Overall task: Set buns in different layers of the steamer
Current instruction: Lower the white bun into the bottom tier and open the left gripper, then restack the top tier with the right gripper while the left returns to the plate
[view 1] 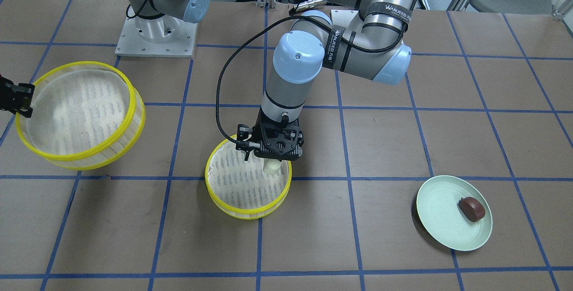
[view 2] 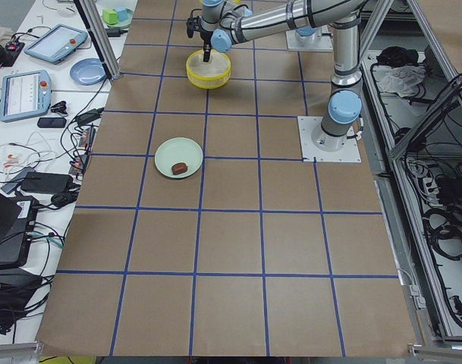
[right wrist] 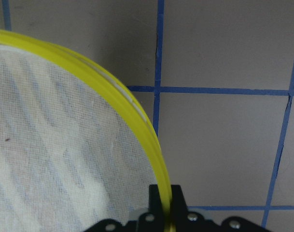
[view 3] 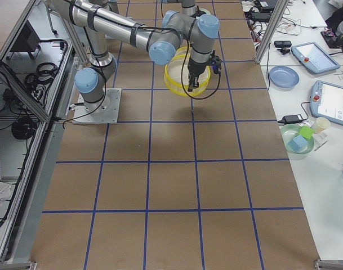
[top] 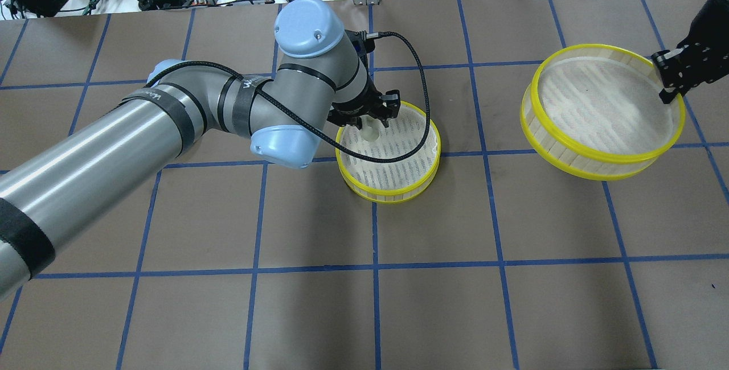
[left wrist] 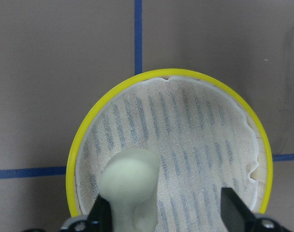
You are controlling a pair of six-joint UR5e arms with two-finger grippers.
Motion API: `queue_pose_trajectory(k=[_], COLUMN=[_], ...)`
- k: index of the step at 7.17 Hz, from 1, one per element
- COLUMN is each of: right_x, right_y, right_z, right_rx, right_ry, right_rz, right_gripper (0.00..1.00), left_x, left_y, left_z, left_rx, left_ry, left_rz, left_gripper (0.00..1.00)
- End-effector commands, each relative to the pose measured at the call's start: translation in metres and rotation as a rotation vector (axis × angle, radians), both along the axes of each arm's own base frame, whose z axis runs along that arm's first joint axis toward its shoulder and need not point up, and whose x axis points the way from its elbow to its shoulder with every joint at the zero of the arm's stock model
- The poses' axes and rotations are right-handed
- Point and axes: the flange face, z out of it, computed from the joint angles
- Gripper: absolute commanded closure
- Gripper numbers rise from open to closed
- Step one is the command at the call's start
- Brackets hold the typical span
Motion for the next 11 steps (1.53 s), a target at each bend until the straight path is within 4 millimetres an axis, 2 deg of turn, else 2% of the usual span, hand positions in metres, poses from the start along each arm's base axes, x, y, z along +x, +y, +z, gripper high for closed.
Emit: queue_pose_trajectory(k=[1, 4, 5, 6, 7, 8, 9, 10, 11], right_x=[0.0, 0.014, 0.029, 0.063, 0.107, 0.162, 0.208, 0.269, 0.318], right_y=[-0.001, -0.005, -0.008, -0.015, -0.024, -0.029, -0.033, -0.036, -0.037], right_z=[0.002, 0.003, 0.004, 0.004, -0.008, -0.017, -0.032, -0.051, -0.078], right_rx=[-0.014, -0.03, -0.044, -0.067, -0.053, -0.05, -0.062, -0.105, -0.114], right_ry=[0.0, -0.008, -0.024, -0.018, -0.018, -0.016, -0.005, 0.002, 0.014], right_rz=[0.004, 0.018, 0.017, 0.017, 0.025, 0.033, -0.039, -0.09, -0.106], right_gripper=[1.0, 1.0, 1.0, 1.0, 1.0, 1.0, 1.0, 1.0, 1.0], left_x=[-0.003, -0.004, 0.022, 0.073, 0.135, 0.212, 0.277, 0.336, 0.396], left_y=[-0.001, 0.002, -0.005, -0.031, -0.052, -0.067, -0.071, -0.076, -0.077], left_z=[0.0, 0.013, 0.02, 0.027, 0.03, 0.035, 0.035, 0.038, 0.029], left_rx=[0.003, -0.021, -0.034, -0.049, -0.019, 0.019, 0.09, 0.089, 0.109], left_ry=[0.004, -0.008, -0.119, -0.189, -0.218, -0.227, -0.237, -0.247, -0.246], left_rz=[-0.001, -0.024, 0.007, 0.056, 0.044, 0.138, 0.179, 0.198, 0.254], left_gripper=[0.0, 0.0, 0.0, 0.0, 0.0, 0.0, 0.0, 0.0, 0.0])
